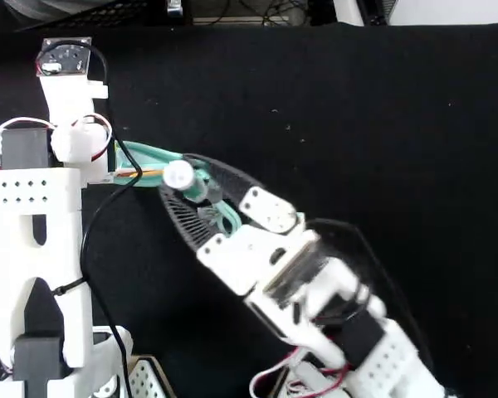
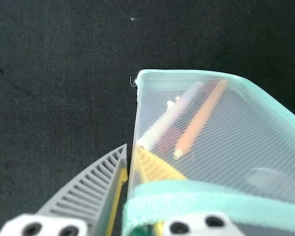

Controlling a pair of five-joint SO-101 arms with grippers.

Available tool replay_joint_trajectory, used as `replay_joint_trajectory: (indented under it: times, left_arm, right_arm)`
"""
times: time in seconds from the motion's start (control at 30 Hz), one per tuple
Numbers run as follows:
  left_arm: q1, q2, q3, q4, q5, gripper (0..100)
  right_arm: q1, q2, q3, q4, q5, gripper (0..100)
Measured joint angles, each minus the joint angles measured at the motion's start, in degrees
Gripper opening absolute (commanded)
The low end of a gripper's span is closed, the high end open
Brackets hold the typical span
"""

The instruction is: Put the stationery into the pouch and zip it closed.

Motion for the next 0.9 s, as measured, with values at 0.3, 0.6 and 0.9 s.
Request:
replay_joint_trajectory:
  times: [0.3, 0.6, 0.9]
  left_arm:
    - [0.00, 0.00, 0.00, 0.00, 0.00, 3]
    - [0.00, 0.00, 0.00, 0.00, 0.00, 3]
    - [0.00, 0.00, 0.00, 0.00, 0.00, 3]
  right_arm:
    - [-2.11, 8.62, 2.55, -19.60, 3.43, 1.3]
    - [-1.85, 19.78, 2.29, -21.10, 3.34, 1.5]
    - [-0.44, 22.42, 1.23, -8.79, 1.58, 22.6]
